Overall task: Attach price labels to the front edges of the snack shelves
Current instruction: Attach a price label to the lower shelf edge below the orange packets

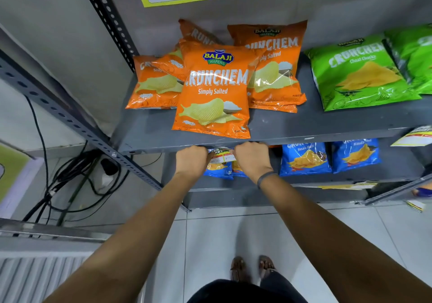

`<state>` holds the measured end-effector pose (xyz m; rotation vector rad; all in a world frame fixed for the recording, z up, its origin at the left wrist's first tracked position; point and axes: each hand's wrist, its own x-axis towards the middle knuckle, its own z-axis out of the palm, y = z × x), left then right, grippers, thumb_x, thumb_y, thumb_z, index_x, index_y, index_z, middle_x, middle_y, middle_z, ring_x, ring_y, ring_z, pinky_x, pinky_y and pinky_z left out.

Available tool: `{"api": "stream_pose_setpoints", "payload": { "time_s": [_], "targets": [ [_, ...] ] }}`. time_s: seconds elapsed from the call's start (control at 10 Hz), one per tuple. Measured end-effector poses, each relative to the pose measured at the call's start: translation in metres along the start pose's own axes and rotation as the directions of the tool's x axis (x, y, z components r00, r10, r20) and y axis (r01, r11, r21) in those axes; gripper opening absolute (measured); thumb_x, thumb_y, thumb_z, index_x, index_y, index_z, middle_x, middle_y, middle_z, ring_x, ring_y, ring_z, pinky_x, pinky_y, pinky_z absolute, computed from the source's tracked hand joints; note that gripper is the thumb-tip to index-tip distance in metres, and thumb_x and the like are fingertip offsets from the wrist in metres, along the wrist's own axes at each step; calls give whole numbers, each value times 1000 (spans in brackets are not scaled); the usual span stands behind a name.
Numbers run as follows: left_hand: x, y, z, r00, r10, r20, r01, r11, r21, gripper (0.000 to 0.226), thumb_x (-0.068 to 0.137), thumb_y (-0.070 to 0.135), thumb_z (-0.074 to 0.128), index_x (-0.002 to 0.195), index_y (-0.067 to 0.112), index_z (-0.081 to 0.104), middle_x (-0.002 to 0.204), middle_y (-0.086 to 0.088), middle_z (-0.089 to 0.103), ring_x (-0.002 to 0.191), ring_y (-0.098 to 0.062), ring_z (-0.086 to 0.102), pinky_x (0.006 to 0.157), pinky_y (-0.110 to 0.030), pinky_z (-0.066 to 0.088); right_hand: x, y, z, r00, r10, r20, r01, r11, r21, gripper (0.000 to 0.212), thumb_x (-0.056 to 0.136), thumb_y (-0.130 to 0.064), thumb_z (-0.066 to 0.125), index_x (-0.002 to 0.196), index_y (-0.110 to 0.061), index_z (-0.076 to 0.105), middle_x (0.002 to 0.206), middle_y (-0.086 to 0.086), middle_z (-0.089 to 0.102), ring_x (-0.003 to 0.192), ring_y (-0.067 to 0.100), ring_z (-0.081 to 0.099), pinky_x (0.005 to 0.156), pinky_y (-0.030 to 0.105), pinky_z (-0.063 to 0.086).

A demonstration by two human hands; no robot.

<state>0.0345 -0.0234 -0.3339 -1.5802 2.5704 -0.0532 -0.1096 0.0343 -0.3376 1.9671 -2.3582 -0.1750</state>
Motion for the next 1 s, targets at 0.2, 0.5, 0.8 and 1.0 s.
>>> {"api": "stream_pose_setpoints", "payload": {
  "time_s": [0.2, 0.5, 0.8, 1.0],
  "targets": [
    [0, -2, 2, 999, 10, -51, -10, 1000, 8, 42, 97, 44, 42, 90, 14, 70, 89, -10, 73, 85, -32, 68, 62, -28, 43, -1, 7, -7, 1000, -7, 22, 8, 1000, -9, 16, 90, -16, 55, 80, -17, 67, 81, 2, 73, 78, 25, 68, 62, 26, 37],
    [5, 2, -16, 993, 17, -118, -19, 1000, -8, 50, 93, 58, 39, 75, 17, 61, 56, 0, 47, 59, -22, 53, 45, -19, 24, 6, 11, -11, 999, 20, -33, -18, 997, 69, 16, 91, -18, 57, 79, -13, 67, 84, 7, 73, 79, 28, 67, 60, 26, 35],
    [-1, 16, -31, 997, -21, -80, 25, 999, 45, 48, 92, 59, 40, 72, 19, 57, 51, 2, 37, 61, -21, 49, 49, -21, 26, -2, 15, -14, 997, 47, -62, -35, 982, 185, 21, 94, -21, 51, 84, -10, 66, 91, 11, 73, 84, 32, 68, 61, 28, 35],
    [-9, 25, -63, 986, 0, -165, 5, 1000, 27, 34, 94, 38, 52, 81, 12, 70, 78, -9, 70, 65, -28, 60, 50, -21, 29, -26, 30, -34, 990, 15, -140, 15, 977, 212, 19, 93, -21, 51, 91, -9, 66, 94, 13, 71, 86, 34, 66, 60, 29, 36]
  ]
}}
